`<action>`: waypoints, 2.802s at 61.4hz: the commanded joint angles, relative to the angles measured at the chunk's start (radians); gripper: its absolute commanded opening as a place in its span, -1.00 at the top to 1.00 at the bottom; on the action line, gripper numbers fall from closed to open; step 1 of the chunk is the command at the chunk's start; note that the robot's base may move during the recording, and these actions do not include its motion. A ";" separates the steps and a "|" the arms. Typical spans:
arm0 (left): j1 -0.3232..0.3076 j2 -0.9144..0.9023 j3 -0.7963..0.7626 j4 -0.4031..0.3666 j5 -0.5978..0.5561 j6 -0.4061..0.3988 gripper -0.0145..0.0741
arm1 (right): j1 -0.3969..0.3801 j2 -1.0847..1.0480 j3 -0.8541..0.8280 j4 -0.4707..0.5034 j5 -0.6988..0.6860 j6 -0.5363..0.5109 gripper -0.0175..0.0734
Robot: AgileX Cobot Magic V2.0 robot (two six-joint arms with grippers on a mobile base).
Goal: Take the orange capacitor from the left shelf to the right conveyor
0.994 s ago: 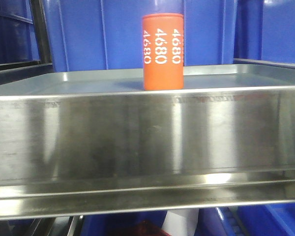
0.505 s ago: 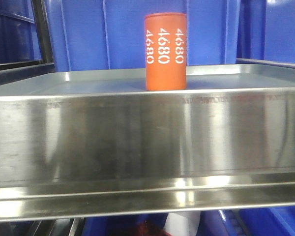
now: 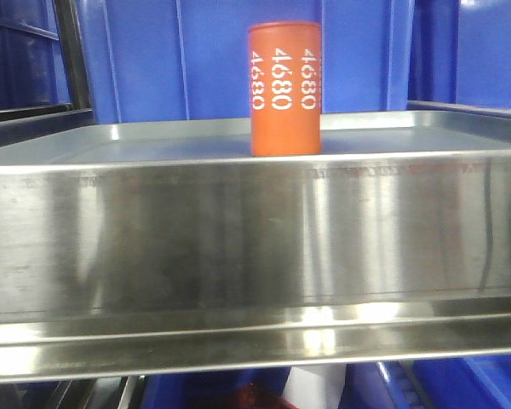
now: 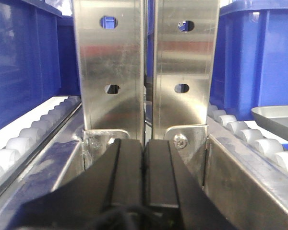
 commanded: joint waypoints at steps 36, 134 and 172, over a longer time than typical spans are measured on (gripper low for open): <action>-0.005 0.010 -0.008 -0.005 -0.084 0.000 0.91 | 0.002 0.115 -0.037 -0.001 -0.041 0.085 0.45; -0.006 0.010 -0.008 -0.005 -0.084 0.000 0.91 | 0.126 -1.208 0.561 -0.027 -0.095 0.050 0.50; -0.006 0.010 -0.008 -0.005 -0.084 0.000 0.91 | 0.126 -1.208 0.562 -0.028 -0.101 0.050 0.50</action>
